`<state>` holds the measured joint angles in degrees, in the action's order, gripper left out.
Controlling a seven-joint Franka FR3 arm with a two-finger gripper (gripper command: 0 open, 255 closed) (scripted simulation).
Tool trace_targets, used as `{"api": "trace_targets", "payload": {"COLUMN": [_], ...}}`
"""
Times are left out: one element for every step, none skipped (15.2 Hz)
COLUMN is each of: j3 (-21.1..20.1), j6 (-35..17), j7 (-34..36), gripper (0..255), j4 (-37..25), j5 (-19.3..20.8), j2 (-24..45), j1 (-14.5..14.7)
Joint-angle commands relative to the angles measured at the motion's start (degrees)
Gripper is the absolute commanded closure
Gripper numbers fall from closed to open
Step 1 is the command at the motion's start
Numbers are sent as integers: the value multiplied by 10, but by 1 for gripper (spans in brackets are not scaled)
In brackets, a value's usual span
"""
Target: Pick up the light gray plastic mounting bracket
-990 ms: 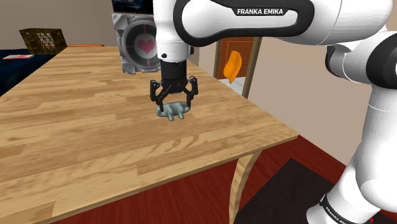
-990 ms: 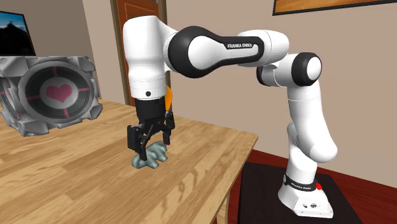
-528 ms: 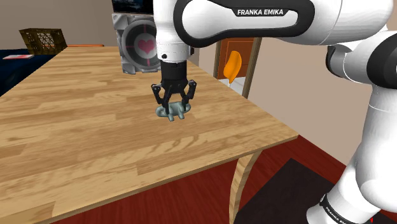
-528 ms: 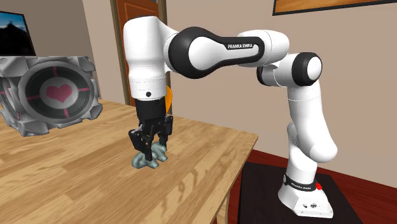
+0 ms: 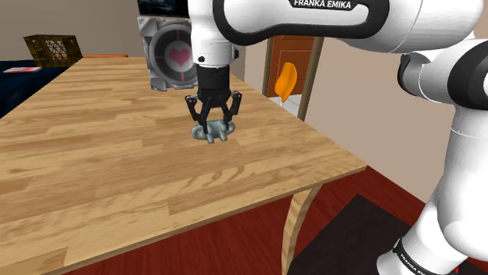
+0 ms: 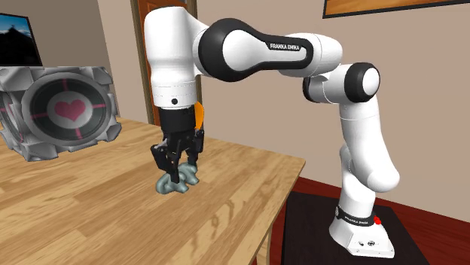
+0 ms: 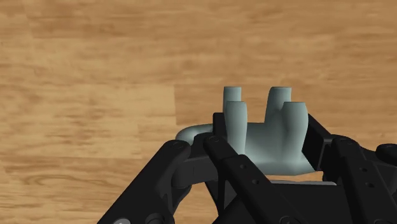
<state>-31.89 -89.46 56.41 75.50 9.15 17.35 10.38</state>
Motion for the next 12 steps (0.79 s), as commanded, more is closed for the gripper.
{"api": "trace_targets", "payload": {"j3": [-1,-1,-1,-1,-1,-1,-1,-1,-1,-1,-1,-1], "j6": [19,28,38,48,58,68,78,89,100,112,114,114], "j7": [1,2,2,3,3,4,4,5,5,6,6,6], "gripper": [255,255,255,255,255,255,255,255,255,255,255,255], "j4": [-22,-35,-47,-61,-74,-89,-104,-120,-136,-154,-156,-156], "j5": [2,4,6,8,10,13,15,18,22,25,26,26], "j2": [4,7,11,15,19,23,28,33,39,45,46,46], "j1": [4,6,9,12,15,18,22,26,30,35,35,35]}}
